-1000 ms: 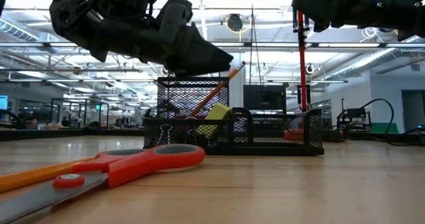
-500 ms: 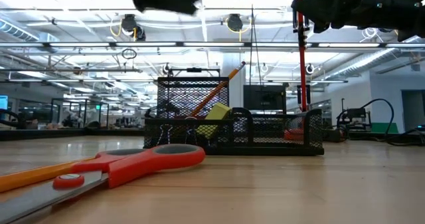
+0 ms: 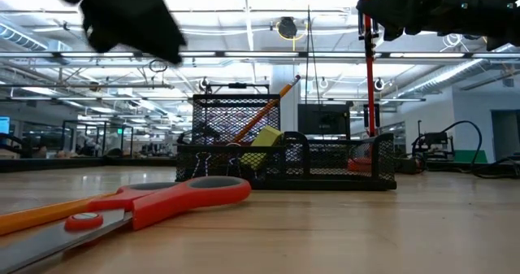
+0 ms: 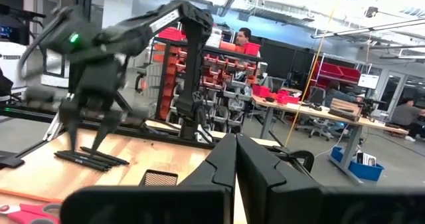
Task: Pick and place office supplies into organizer
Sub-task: Put the orange pencil into the black desk organizer
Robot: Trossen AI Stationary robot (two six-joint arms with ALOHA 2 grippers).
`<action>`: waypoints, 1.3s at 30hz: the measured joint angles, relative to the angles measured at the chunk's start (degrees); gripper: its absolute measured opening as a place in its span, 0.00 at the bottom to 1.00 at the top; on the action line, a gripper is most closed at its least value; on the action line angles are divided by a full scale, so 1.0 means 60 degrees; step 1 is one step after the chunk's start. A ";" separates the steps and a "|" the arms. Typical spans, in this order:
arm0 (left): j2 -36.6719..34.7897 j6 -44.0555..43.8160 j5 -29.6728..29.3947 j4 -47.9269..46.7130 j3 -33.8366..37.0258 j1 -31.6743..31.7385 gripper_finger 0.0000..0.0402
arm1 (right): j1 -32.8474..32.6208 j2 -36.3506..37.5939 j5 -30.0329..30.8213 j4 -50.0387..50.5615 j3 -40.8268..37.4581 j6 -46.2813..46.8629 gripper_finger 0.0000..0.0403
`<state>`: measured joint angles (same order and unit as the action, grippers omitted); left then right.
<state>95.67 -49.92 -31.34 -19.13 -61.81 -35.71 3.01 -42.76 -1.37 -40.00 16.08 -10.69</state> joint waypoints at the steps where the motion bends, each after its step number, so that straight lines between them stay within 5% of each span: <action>1: 0.0323 -0.0333 0.0222 0.0165 -0.0002 -0.0027 0.28 | 0.0000 0.0000 0.0000 0.0002 0.0000 0.0039 0.01; 8: 0.1881 -0.1273 0.1404 0.0725 -0.0241 -0.0197 0.35 | 0.0003 0.0000 0.0006 -0.0020 0.0000 -0.0161 0.01; 16: 0.1993 -0.1133 0.2002 0.0767 -0.1174 -0.0705 0.37 | 0.0003 0.0000 0.0004 -0.0511 0.0000 -0.0347 0.01; 39: 0.3225 -0.1952 0.2749 0.0984 -0.1206 -0.1117 0.37 | 0.0001 0.0000 -0.0033 -0.0496 0.0000 -0.0094 0.01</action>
<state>115.02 -61.63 -14.85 -13.23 -69.04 -42.41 3.01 -42.76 -1.56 -42.98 16.08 -11.25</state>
